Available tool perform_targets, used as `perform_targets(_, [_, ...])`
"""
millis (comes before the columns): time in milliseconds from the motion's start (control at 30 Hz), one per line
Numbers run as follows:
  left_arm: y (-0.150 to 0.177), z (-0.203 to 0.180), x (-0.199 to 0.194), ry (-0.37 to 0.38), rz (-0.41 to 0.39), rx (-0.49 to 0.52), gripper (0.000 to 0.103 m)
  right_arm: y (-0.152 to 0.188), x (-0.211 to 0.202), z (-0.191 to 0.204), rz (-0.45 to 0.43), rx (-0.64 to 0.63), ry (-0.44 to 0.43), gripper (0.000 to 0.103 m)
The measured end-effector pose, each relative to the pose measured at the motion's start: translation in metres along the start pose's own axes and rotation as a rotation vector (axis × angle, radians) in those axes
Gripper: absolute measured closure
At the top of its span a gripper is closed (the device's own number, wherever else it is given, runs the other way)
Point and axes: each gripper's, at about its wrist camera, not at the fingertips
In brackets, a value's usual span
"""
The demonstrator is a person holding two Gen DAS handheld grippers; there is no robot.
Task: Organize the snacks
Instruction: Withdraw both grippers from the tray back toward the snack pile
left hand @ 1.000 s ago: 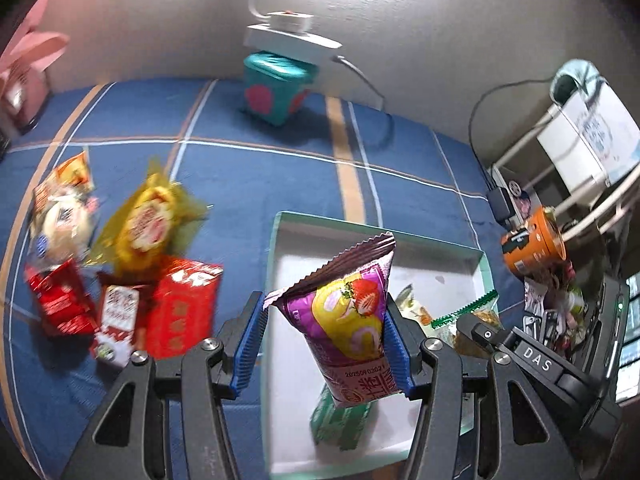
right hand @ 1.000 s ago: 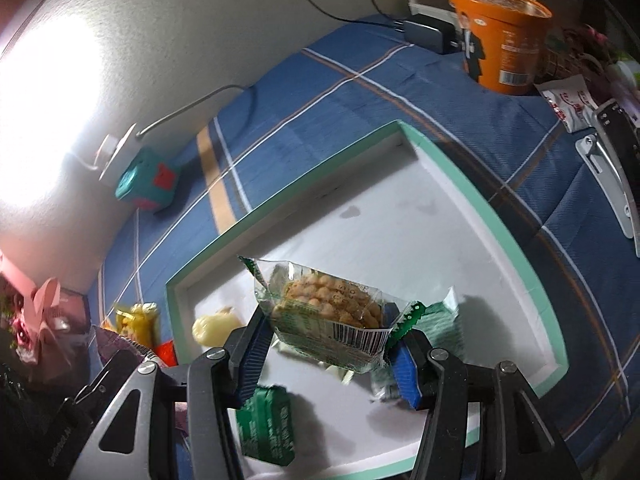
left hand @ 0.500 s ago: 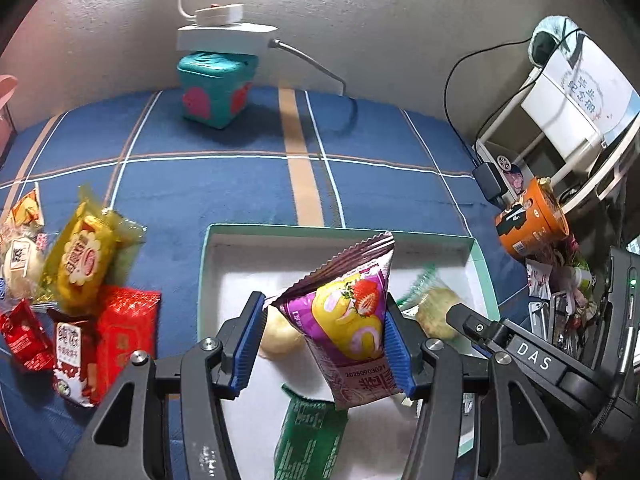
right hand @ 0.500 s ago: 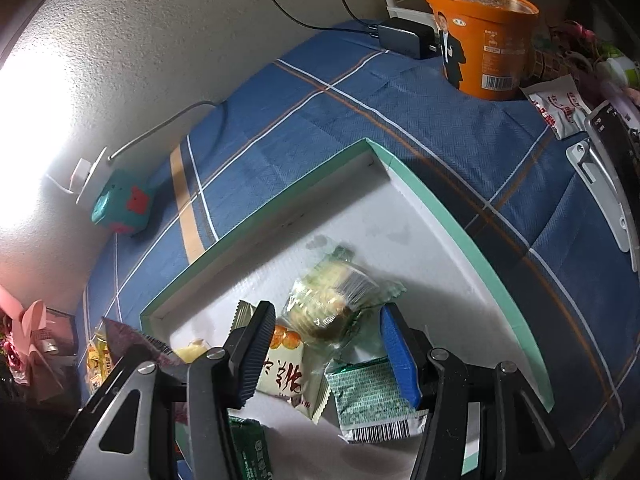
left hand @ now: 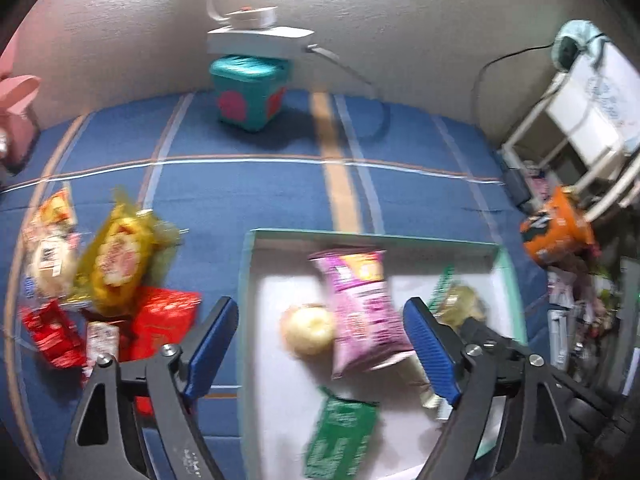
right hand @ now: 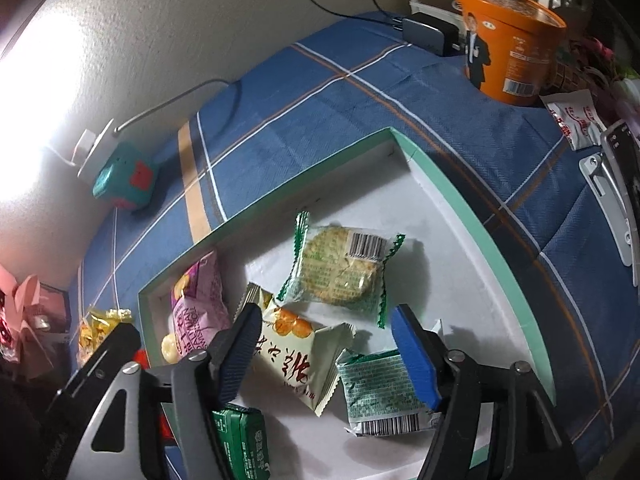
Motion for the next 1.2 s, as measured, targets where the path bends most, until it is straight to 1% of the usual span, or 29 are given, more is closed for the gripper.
perform_targets(67, [-0.001,0.007,0.002,-0.084,0.003,0.001,0.014,0.000,0.000,0.005,0.004,-0.020,0.001,0.027])
perform_targets(133, [-0.001,0.012,0.005,-0.147,-0.003,0.008,0.013,0.000,-0.001,0.011,0.006,-0.045,0.005,0.027])
perform_targets(167, [0.000,0.013,0.006,-0.164,-0.004,0.010,0.012,-0.001,0.000,0.013,0.006,-0.052,0.008,0.022])
perform_targets(200, [0.000,0.016,0.007,-0.186,-0.002,0.006,0.011,-0.001,0.000,0.016,0.007,-0.063,0.010,0.013])
perform_targets(233, [0.000,0.018,0.008,-0.198,-0.001,0.002,0.010,-0.001,0.000,0.017,0.007,-0.070,0.010,0.010])
perform_targets(267, [0.000,0.021,0.010,-0.215,-0.001,-0.001,0.006,-0.001,-0.001,0.019,0.006,-0.076,0.009,0.005])
perform_targets(300, [0.000,0.022,0.010,-0.227,-0.003,-0.001,0.003,-0.001,-0.001,0.020,0.004,-0.082,0.008,0.005])
perform_targets(367, [0.000,0.024,0.010,-0.253,-0.008,0.000,0.003,-0.002,-0.002,0.024,0.001,-0.095,0.009,0.004])
perform_targets(467, [0.002,0.028,0.010,-0.274,-0.011,-0.010,0.002,-0.001,-0.004,0.028,-0.005,-0.113,0.015,0.000])
perform_targets(533, [0.001,0.030,0.009,-0.287,-0.012,-0.019,0.000,-0.001,-0.004,0.031,-0.007,-0.124,0.015,0.000])
perform_targets(733, [0.000,0.040,0.006,-0.311,-0.018,-0.031,0.000,0.002,-0.005,0.039,-0.006,-0.156,0.029,0.000])
perform_targets(1200, [0.003,0.075,-0.012,-0.294,0.006,-0.098,0.000,0.013,-0.017,0.076,-0.008,-0.292,0.027,0.000])
Point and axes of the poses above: each gripper's, at about its wrist camera, not at the fingertips, and x roughly the way its jaws point, z to its left, y to its underside, and after that the axes turned 12 degrees about -x, right-handed
